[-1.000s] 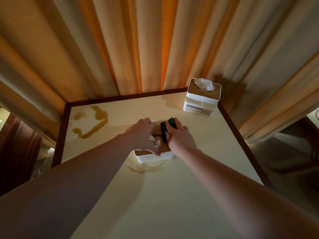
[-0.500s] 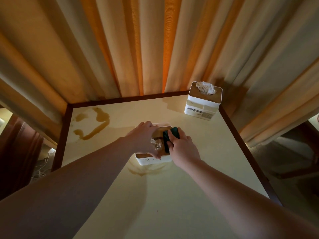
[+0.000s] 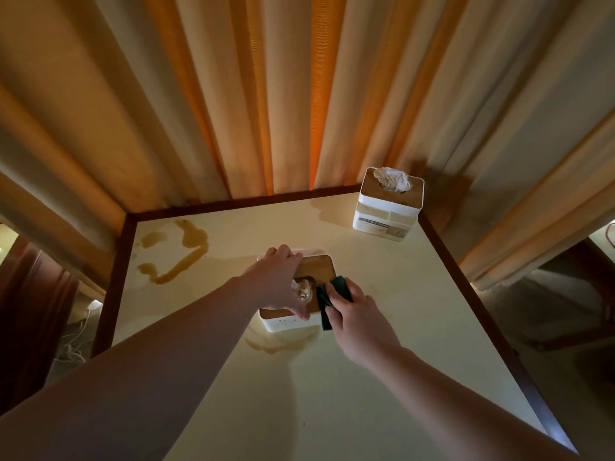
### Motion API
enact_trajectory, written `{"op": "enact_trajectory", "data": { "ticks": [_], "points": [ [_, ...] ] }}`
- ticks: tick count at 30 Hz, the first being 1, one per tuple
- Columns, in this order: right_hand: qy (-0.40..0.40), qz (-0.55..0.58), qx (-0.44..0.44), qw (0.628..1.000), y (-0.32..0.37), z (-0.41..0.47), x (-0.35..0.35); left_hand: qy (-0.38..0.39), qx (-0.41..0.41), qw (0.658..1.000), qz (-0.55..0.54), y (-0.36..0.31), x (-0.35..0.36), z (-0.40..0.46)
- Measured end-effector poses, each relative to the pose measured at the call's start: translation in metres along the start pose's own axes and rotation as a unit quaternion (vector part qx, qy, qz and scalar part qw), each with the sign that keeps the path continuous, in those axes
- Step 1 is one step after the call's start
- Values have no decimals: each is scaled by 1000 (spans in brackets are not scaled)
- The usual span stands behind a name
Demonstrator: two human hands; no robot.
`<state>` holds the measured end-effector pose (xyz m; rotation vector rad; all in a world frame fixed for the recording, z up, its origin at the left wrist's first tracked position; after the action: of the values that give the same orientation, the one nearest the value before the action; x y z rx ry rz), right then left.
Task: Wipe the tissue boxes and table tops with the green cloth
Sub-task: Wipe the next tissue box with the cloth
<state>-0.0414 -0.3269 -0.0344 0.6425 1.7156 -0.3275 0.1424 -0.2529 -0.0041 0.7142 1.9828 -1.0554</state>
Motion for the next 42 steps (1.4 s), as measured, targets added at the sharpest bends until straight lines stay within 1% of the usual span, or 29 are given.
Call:
{"op": "enact_trajectory", "data": {
  "ticks": [3,8,12,23,26,30,34,39,42],
  "points": [
    [-3,-3,10,1000,2,0,0,4,-3,1000,-3,0,0,-1],
    [-1,-28,26,999,10,44,-15,3,-2,1000,-3,1,2,-1],
    [1,-14,21,1000,13,65,-21,0,-7,1000,-20,3,2,-1],
    [10,9,37,999,7,1,-2,2,0,1000,-6,1,1,-1],
    [12,0,44,999,11,7,-5,1,-4,1000,-19,3,2,-1],
    [7,-32,43,999,14,38,-16,0,-5,1000,-25,5,4,-1],
    [8,-31,41,999,17,64,-19,-2,-9,999,-38,6,4,0],
    [36,-47,41,997,15,52,-14,-6,-5,999,-34,6,4,-1],
    [38,-29,35,998,12,27,-9,-11,-1,999,-34,6,4,-2]
  ]
}}
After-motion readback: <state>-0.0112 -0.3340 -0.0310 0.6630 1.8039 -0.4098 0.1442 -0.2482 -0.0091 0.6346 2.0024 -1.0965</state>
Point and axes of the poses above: each hand's wrist, its own z-axis towards the middle knuckle, its own x-axis out of the palm, y = z × x, the point moved 4 cm from there along z, towards the middle knuckle, and after that the axes turned 15 degrees about -z, right-handed, at the moved point
